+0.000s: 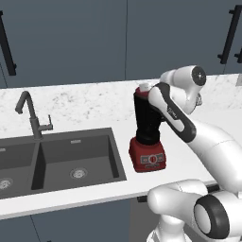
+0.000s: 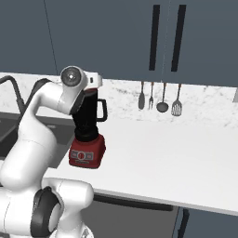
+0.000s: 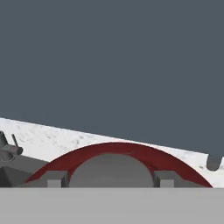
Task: Close the lid blender by securely placing the lid on top.
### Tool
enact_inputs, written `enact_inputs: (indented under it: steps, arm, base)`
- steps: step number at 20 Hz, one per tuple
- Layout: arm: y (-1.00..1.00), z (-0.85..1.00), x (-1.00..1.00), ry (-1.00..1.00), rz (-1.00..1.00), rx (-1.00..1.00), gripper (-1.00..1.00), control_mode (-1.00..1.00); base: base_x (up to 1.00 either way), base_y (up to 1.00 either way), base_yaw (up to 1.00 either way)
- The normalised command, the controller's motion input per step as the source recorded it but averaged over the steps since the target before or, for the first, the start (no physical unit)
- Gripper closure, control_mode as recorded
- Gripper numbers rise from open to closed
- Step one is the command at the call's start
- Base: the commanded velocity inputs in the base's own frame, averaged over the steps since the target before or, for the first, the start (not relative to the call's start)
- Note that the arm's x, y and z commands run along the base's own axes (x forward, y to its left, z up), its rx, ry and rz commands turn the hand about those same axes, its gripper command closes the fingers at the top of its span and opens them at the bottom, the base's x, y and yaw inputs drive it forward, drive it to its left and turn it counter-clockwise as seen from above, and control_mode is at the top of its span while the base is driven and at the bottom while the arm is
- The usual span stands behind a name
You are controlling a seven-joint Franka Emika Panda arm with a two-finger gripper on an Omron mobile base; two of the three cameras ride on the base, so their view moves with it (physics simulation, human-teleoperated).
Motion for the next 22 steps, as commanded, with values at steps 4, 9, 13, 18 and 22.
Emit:
enact_inputs:
  steps: [4,9,13,18,22]
  arm:
    - [0.00,-0.90,0.09,-0.01,0.04,0.10,1.00,-1.00]
    - [0.00,-0.31,0.00,-0.01,0.00,0.01,1.00,-1.00]
    - [0.01,0.52,0.00,0.01,0.00,0.00,-1.00,-1.00]
    - [0.00,0.34,-0.19,0.01,-0.01,0.00,-1.00,-1.00]
    - [0.00,0.03,-0.26,0.01,-0.01,0.00,-1.00,-1.00]
  base:
    - [0.00,0.00,0.00]
    - [0.00,0.00,0.00]
    - [0.00,0.00,0.00]
    - [0.00,0.00,0.00]
    - [0.00,0.00,0.00]
